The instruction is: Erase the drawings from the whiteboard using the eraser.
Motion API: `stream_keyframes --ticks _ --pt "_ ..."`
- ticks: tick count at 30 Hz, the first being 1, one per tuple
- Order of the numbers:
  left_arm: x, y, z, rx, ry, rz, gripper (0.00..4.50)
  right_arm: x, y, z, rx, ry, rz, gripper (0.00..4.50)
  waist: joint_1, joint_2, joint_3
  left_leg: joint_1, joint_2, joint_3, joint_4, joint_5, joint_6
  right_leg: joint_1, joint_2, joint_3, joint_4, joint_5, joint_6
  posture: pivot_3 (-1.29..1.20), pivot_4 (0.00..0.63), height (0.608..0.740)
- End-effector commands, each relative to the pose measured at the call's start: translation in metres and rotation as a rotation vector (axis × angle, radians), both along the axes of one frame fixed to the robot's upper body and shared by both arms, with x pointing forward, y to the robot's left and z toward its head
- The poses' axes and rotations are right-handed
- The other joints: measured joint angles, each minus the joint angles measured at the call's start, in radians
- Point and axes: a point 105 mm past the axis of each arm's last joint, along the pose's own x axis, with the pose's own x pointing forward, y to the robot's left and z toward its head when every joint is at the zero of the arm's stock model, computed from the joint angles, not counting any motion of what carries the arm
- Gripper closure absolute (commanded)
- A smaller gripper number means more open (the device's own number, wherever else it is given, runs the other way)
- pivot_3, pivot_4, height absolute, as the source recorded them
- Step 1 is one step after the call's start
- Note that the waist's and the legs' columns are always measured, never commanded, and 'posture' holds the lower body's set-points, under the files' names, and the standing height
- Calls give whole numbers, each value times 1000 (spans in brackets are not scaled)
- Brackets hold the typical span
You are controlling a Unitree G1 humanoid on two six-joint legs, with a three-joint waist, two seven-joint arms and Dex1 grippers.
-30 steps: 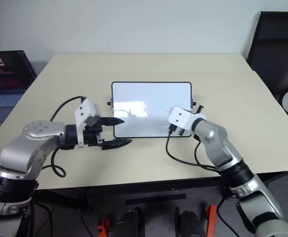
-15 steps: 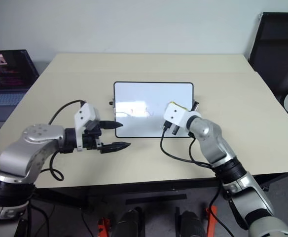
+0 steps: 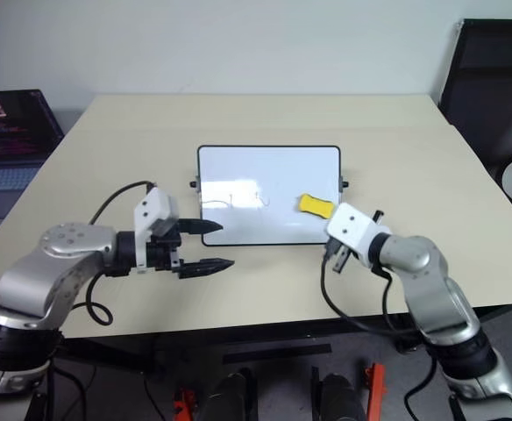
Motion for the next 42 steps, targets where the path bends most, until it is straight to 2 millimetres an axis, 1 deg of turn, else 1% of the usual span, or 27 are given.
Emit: stream_keyframes --ticks 1,2,5,7,9,11,14,16,20,24,32,33,35,38,40,42 --pt "-6 -7 7 24 -41 -80 0 -12 -2 10 43 6 2 4485 1 0 0 0 0 0 0 0 0 0 0 0 0 0 0 0 150 740" --pt "-6 -7 7 26 -40 -88 0 -11 -4 10 52 3 -13 4485 1 0 0 0 0 1 1 0 0 0 0 1 0 0 0 0 150 740" --pt "-3 -4 6 28 -43 -79 0 -3 -3 28 181 -68 -77 3888 1 0 0 0 0 1 1 0 0 0 -1 1 0 0 0 0 150 740" --pt "3 0 6 28 -56 -49 0 6 1 39 233 -119 -101 3190 0 0 0 0 0 1 1 0 0 0 0 1 0 1 0 0 150 740" --pt "7 1 6 32 -65 -34 0 15 8 43 239 -155 -106 2503 1 0 0 0 0 1 1 0 0 0 0 1 0 1 0 0 150 740" --pt "7 0 6 33 -66 -41 0 22 14 43 231 -171 -99 1720 1 0 0 0 0 1 1 0 0 0 0 1 -1 1 0 0 150 740" --pt "8 0 7 37 -76 -45 0 35 21 40 171 -216 -89 638 1 0 0 -1 0 1 0 0 0 0 0 1 -1 1 1 0 150 740" --pt "8 0 8 36 -86 -42 0 41 25 37 155 -215 -77 42 2 0 0 -1 0 1 0 0 0 0 0 1 -1 1 1 0 150 740" --pt "5 -2 7 35 -87 -47 0 54 29 30 135 -212 -66 42 1 0 0 -1 0 1 0 0 0 0 0 1 -1 1 1 0 150 740" --pt "4 -2 7 36 -88 -44 0 69 24 22 119 -210 -87 42 2 0 0 -1 0 1 0 0 0 0 0 1 -1 1 1 0 150 740" --pt "4 0 6 36 -91 -31 0 86 15 20 131 -221 -137 42 1 0 0 -1 0 1 0 0 0 0 0 1 -1 3 4 0 150 740" --pt "4 0 6 36 -92 -31 0 87 14 20 131 -222 -140 413 1 0 0 -1 0 1 0 0 0 0 0 1 -1 3 4 0 150 740" --pt "4 0 5 37 -92 -30 0 87 13 20 135 -222 -143 970 1 0 0 -1 0 1 0 0 0 0 0 1 -1 2 3 0 150 740" --pt "4 0 5 37 -92 -29 0 87 13 19 141 -220 -143 2182 1 0 0 -1 0 1 0 0 0 0 0 1 -1 2 4 0 150 740" --pt "4 1 5 38 -91 -28 0 86 13 19 146 -220 -140 2911 1 0 0 -1 0 1 0 0 0 0 0 1 -1 2 4 0 150 740" --pt "4 1 5 38 -90 -26 0 84 14 20 152 -220 -139 3510 1 0 0 -1 0 1 0 0 0 0 0 1 -1 2 4 0 150 740"
